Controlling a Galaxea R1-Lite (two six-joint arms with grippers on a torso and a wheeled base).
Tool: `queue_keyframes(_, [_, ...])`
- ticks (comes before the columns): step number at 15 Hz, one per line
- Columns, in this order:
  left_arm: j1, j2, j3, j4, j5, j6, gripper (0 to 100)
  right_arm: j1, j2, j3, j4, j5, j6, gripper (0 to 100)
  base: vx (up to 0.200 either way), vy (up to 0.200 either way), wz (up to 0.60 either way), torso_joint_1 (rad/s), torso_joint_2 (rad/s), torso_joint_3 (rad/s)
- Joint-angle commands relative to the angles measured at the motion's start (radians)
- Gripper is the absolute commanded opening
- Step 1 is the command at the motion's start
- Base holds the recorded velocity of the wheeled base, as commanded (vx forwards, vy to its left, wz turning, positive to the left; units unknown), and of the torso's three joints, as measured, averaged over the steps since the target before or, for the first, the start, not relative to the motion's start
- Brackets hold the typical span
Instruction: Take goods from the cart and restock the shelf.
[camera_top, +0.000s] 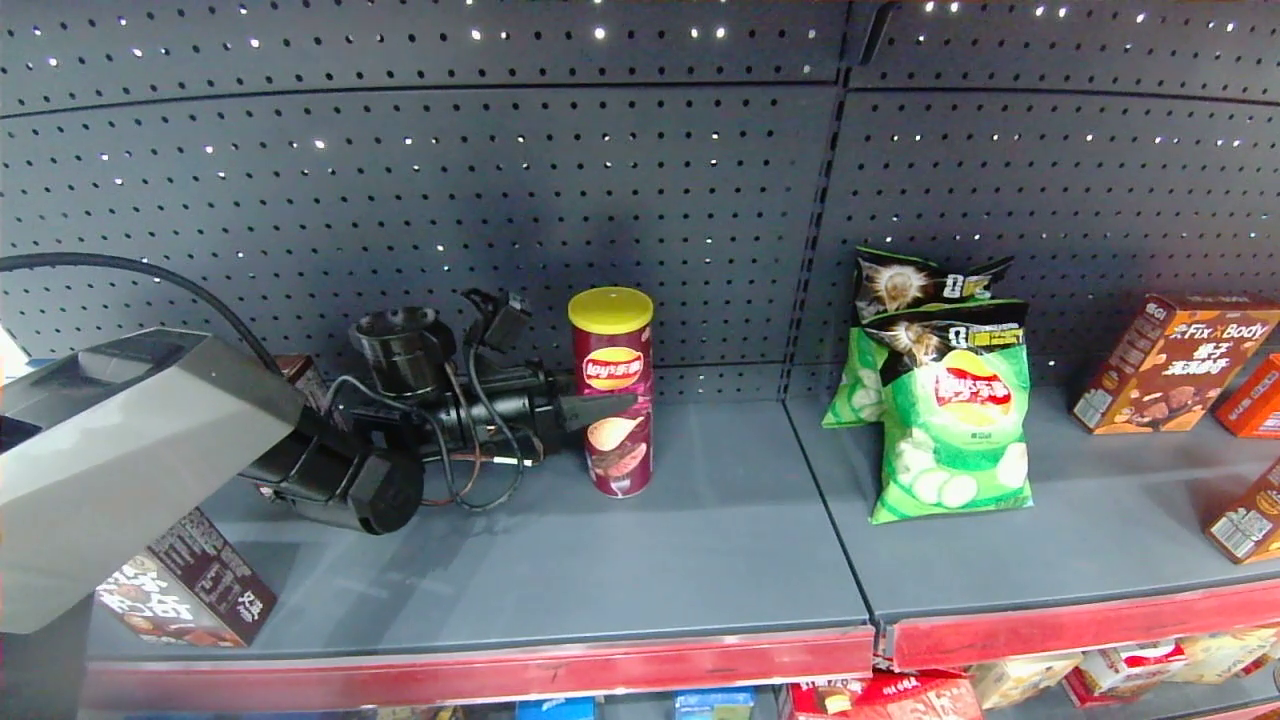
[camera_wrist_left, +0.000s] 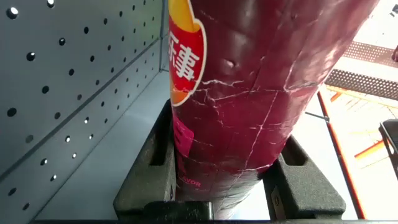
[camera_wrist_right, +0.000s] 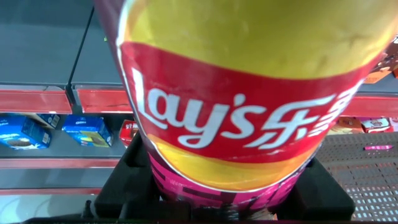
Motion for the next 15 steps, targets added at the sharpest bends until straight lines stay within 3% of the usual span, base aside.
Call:
queue_keyframes(1, [0.002, -0.031, 0.006, 0.002, 0.0, -0.001, 0, 0.0, 0.001, -0.003, 0.0, 0.0, 0.0, 0, 0.0, 0.0, 0.0, 0.0, 0.0, 0.0])
queue_keyframes(5, [0.002, -0.121, 0.092, -0.001, 0.001, 0.001, 0, 0.0, 0.001, 0.002, 0.0, 0.0, 0.0, 0, 0.0, 0.0, 0.0, 0.0, 0.0, 0.0])
queue_keyframes(11, [-0.005, -0.224, 0.411, -0.227, 0.021, -0.004, 0, -0.001, 0.0, -0.003, 0.0, -0.001, 0.0, 0, 0.0, 0.0, 0.0, 0.0, 0.0, 0.0])
queue_keyframes(15, [-0.019, -0.227, 0.524, -0.34, 0.044, -0.005, 0, -0.001, 0.0, -0.004, 0.0, -0.001, -0.002, 0, 0.0, 0.0, 0.0, 0.0, 0.0, 0.0])
